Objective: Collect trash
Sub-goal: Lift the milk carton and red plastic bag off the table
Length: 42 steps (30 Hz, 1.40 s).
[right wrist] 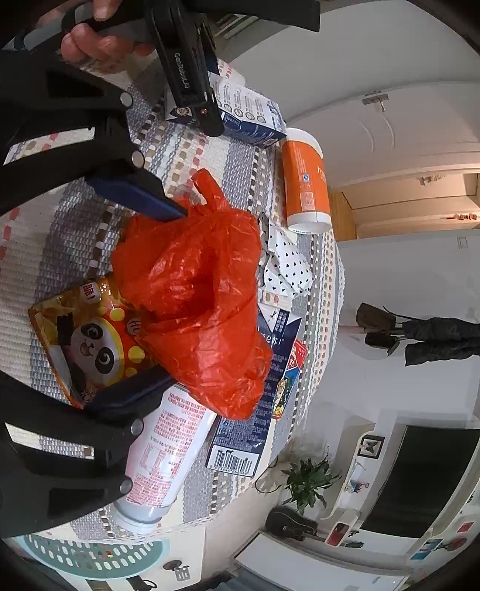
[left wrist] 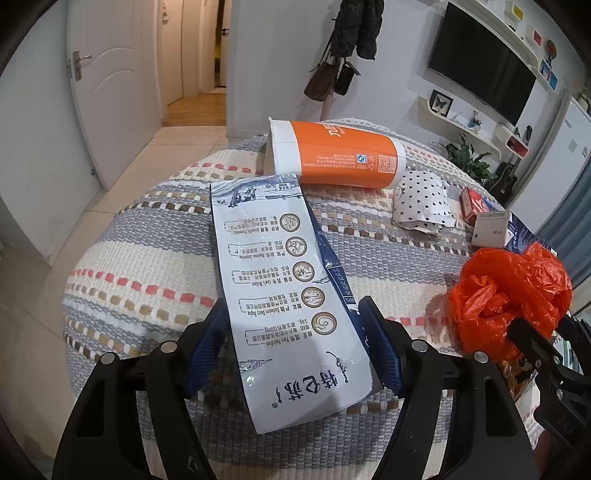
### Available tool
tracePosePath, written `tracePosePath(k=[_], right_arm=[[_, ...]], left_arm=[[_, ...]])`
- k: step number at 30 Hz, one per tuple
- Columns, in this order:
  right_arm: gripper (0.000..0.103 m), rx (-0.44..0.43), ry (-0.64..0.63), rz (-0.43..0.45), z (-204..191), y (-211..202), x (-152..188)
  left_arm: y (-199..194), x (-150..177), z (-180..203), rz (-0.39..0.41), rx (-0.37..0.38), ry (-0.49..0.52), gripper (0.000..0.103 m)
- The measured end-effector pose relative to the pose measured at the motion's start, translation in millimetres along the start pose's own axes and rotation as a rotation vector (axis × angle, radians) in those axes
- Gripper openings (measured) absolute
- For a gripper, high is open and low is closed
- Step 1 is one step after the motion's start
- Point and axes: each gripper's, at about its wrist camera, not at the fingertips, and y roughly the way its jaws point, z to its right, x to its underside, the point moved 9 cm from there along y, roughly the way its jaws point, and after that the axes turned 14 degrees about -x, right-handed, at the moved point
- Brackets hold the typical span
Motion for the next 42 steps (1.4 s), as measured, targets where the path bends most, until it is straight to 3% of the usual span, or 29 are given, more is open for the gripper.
tracePosePath(k=[2, 13, 18, 27, 34, 42], right_arm=[[0.059, -0.017, -0.009, -0.006, -4, 1, 0], [0.037, -0.034, -0.052, -0.002, -19, -1, 1], [0.029, -0.041, -0.079, 0.029, -26, -9, 1], [0.028, -0.066, -0.118, 0.079, -38, -26, 1], [0.028, -0.070, -0.148, 0.129, -52, -42, -8], [0.028, -0.058, -0.136, 0.197, -49, -67, -24]], left_arm=[[0, 0, -1, 0.000, 0.002, -0.002, 0.068], [-13, 0, -8, 0.019, 0.033, -0.012, 0.057], [-20, 3, -14, 0.027, 0.056, -0.035, 0.056], [-48, 3, -36, 0.092, 0.110, -0.104, 0.056], [-67, 4, -53, 0.136, 0.106, -0.117, 0.056], [-94, -7, -49, 0.196, 0.135, -0.120, 0.056]])
